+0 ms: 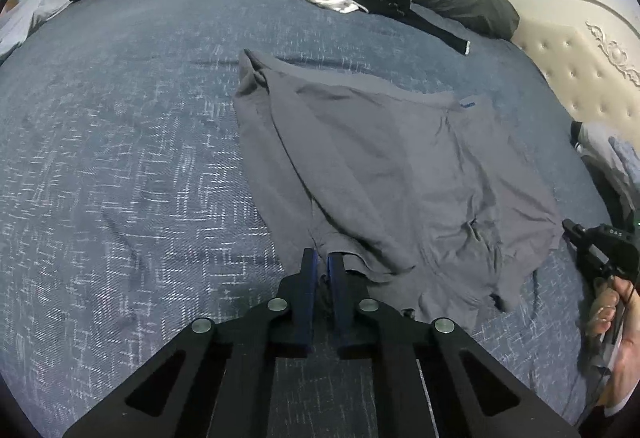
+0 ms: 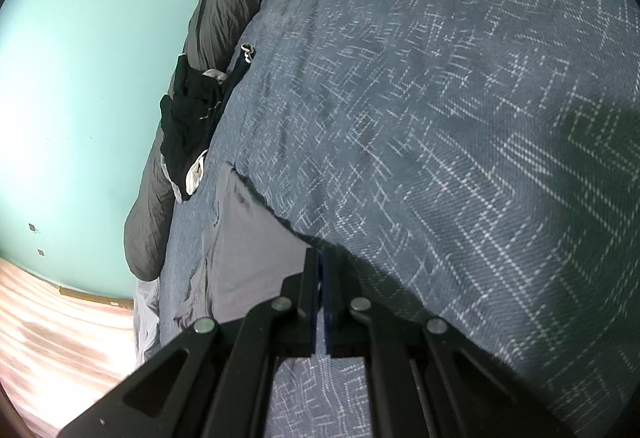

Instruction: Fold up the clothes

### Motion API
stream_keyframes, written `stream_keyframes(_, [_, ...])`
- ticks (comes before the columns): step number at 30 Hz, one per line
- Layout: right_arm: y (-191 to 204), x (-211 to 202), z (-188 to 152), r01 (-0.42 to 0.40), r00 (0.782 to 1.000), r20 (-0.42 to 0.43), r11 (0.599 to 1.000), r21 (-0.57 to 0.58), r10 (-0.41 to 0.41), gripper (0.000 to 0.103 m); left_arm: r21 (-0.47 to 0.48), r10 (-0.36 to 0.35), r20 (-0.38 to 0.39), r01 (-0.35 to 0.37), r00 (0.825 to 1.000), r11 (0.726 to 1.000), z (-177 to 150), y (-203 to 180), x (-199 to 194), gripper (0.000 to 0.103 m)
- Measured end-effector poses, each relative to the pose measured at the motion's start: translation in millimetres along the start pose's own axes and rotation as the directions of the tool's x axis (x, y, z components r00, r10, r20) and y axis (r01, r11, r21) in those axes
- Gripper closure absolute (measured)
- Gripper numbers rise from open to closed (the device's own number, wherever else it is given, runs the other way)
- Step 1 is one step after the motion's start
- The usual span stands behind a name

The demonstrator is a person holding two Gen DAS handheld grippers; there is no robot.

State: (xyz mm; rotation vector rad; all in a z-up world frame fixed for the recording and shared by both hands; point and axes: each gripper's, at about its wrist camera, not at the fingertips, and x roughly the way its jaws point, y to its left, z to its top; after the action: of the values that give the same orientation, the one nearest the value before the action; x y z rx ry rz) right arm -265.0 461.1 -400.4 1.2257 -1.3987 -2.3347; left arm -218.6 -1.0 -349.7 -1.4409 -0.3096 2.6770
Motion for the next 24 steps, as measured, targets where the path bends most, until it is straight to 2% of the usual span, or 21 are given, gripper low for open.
stream_keyframes(10, [2,-2,-1,-0.001,1.0,0.005,1.0,-0.001,0.001,0.101,-0.056,0.031,0.085,-0.026,0.996,0.998,-4,24,-41,0.1])
stream_keyframes(16, [3,-2,-2,0.0,1.0,0.005,1.0,-0.001,0.0,0.101,-0.08,0.035,0.071,-0.03,0.997,0.996,-13,35,-45,0.1])
stream_keyframes(24, [4,-1,-2,-0.002,1.0,0.001,1.0,-0.002,0.002,0.101,-0.205,-0.013,0.047,0.023,0.999,0.978,-27,63,-45,0.1])
